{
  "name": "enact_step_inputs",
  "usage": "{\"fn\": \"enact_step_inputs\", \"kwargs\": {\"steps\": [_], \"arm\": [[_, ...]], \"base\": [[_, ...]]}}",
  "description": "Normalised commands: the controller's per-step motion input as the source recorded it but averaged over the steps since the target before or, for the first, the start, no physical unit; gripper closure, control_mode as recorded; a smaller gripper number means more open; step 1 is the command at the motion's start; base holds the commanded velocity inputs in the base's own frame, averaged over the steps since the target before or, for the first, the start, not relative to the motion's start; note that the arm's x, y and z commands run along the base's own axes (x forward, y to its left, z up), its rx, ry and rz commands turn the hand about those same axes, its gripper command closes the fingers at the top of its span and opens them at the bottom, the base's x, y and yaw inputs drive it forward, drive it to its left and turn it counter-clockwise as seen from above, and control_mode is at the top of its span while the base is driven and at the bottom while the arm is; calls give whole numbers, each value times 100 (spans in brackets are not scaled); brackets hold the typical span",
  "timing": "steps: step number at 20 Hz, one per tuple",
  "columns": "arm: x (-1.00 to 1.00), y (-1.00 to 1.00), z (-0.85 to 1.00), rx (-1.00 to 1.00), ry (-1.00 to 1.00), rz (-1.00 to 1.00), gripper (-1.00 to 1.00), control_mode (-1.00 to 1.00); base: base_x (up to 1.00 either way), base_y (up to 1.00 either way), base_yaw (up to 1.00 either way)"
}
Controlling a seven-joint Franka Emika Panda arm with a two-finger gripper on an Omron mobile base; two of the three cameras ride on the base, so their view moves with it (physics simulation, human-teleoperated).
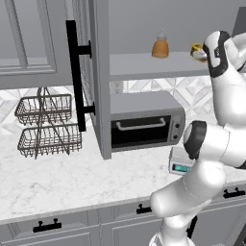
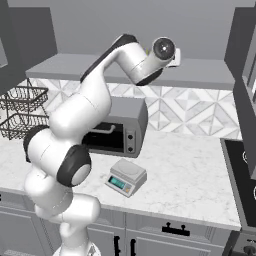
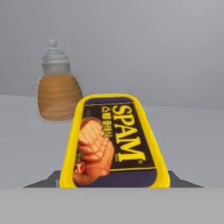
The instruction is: Pick the canned food and place it on the digital scale for weighing, and close the cabinet.
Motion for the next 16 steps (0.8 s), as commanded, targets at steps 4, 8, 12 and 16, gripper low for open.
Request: {"fn": "enact_step_inputs", "kwargs": {"steps": [4,8,12,16], "arm": [[-100,36,-18,0,-36,5,100,-100],[-100,41,3,-3,-30,7,100,-100],[-100,16,33,-8,-17,16,100,-100],[-100,7,14,-2,0,16,100,-100]], "base": [[0,0,0],[0,0,0],[0,0,0],[0,0,0]]}}
